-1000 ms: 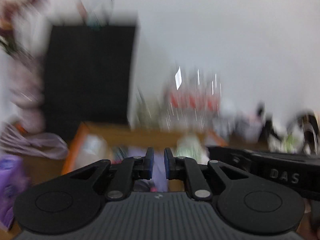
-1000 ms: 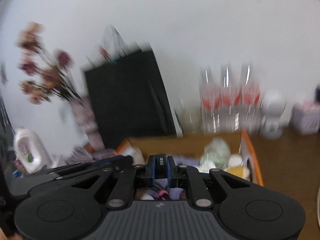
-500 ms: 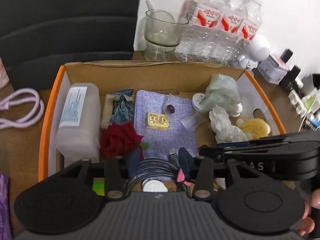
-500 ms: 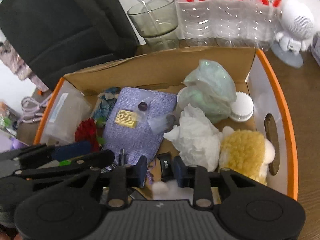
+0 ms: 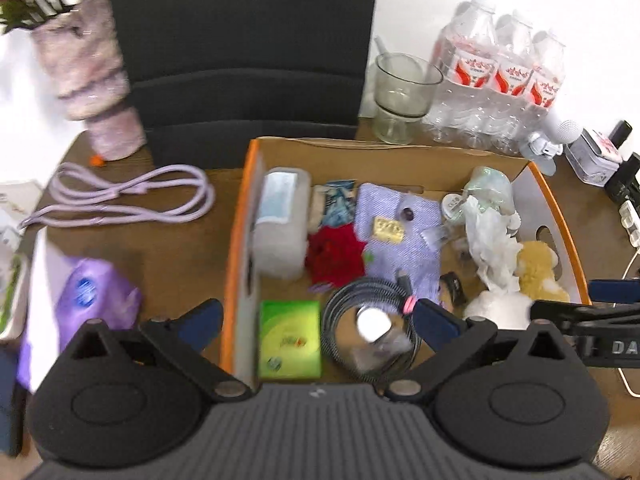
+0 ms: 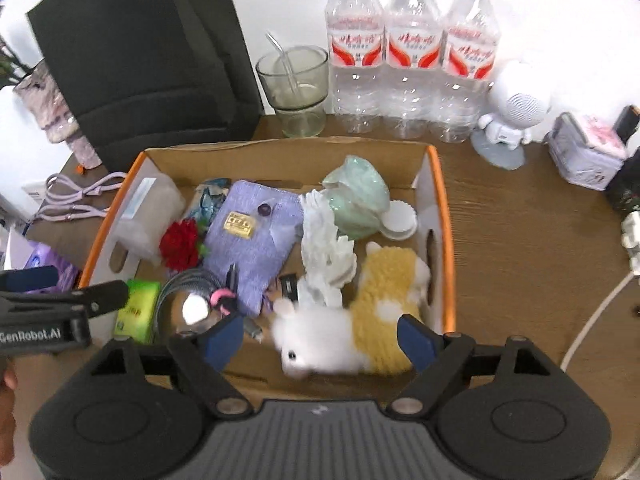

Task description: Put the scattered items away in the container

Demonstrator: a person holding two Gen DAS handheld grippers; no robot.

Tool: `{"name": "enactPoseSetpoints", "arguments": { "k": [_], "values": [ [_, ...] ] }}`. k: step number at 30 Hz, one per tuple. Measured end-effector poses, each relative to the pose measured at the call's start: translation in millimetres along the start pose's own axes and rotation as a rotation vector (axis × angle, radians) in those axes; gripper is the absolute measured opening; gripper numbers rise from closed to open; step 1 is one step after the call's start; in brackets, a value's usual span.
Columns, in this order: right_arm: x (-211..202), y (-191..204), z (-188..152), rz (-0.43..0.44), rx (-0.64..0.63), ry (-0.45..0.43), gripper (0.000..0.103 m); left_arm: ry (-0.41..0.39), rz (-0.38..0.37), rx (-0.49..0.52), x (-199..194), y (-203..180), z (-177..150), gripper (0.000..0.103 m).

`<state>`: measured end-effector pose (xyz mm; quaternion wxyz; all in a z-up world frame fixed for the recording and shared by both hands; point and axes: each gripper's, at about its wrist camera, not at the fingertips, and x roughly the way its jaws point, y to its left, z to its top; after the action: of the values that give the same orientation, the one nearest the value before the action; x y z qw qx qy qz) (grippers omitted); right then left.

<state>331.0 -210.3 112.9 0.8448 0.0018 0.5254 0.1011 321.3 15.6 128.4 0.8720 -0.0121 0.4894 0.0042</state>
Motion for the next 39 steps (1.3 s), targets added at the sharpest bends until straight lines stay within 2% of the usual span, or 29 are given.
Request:
{"name": "enactPoseSetpoints", "arguments": {
  "k": [2, 5, 6, 9, 11, 14, 15, 19, 22, 27, 31, 34, 36, 39],
  "values": [
    [-17.1, -0.1, -6.9, -0.018, 0.0, -0.031, 0.085, -0.025, 0.013, -0.02, -14.9, 2.9, -7.0, 0.103],
    [-37.9, 3.0, -19.2, -0.022, 0.008, -0.107, 0.092, -0.095, 0.014, -0.012, -38.3, 2.5, -20.7, 0.103],
    [-44.4, 3.7, -25.0, -0.008, 0.013, -0.146, 0.095, -0.112, 0.005, -0.003, -44.3, 1.7, -26.1, 0.103],
    [-51.3, 2.9, -46.8, 0.033, 0.024, -0.24, 0.096, -0.171, -0.011, 0.003, -53.9, -0.4, -41.7, 0.103],
    [-50.3, 3.7, -64.1, 0.021, 0.018, -0.318, 0.096, -0.27, 0.016, 0.008, -61.0, -3.1, -55.2, 0.103],
    [-48.0, 7.7, -93.6, -0.016, -0.022, -0.496, 0.096, -0.515, 0.051, 0.078, -74.9, -8.5, -86.3, 0.103],
    [-46.0, 8.4, -103.0, -0.02, -0.033, -0.553, 0.096, -0.549, 0.048, 0.099, -75.5, -10.9, -93.0, 0.103],
    [-36.4, 7.5, -122.7, 0.003, -0.023, -0.648, 0.096, -0.593, -0.019, 0.09, -68.6, -14.0, -111.4, 0.103],
    [-34.8, 10.8, -129.7, 0.006, -0.037, -0.71, 0.096, -0.645, -0.038, 0.077, -62.8, -14.6, -121.2, 0.103],
    [-33.1, 17.9, -131.6, -0.018, -0.081, -0.725, 0.096, -0.666, -0.079, 0.048, -57.3, -16.2, -126.9, 0.103],
    [-43.0, 17.5, -142.0, -0.035, -0.054, -0.71, 0.096, -0.704, -0.034, 0.056, -73.3, -18.1, -145.6, 0.103],
    [-55.2, 19.0, -172.3, -0.042, -0.032, -0.68, 0.096, -0.692, 0.012, 0.074, -85.8, -18.0, -178.4, 0.103],
    [-61.9, 20.2, -203.4, -0.034, -0.032, -0.684, 0.096, -0.661, 0.072, 0.055, -91.2, -17.1, -210.4, 0.103],
    [-68.7, 20.8, -253.4, -0.012, -0.025, -0.658, 0.097, -0.666, 0.076, 0.006, -98.9, -9.8, -264.6, 0.103]
  ]
}}
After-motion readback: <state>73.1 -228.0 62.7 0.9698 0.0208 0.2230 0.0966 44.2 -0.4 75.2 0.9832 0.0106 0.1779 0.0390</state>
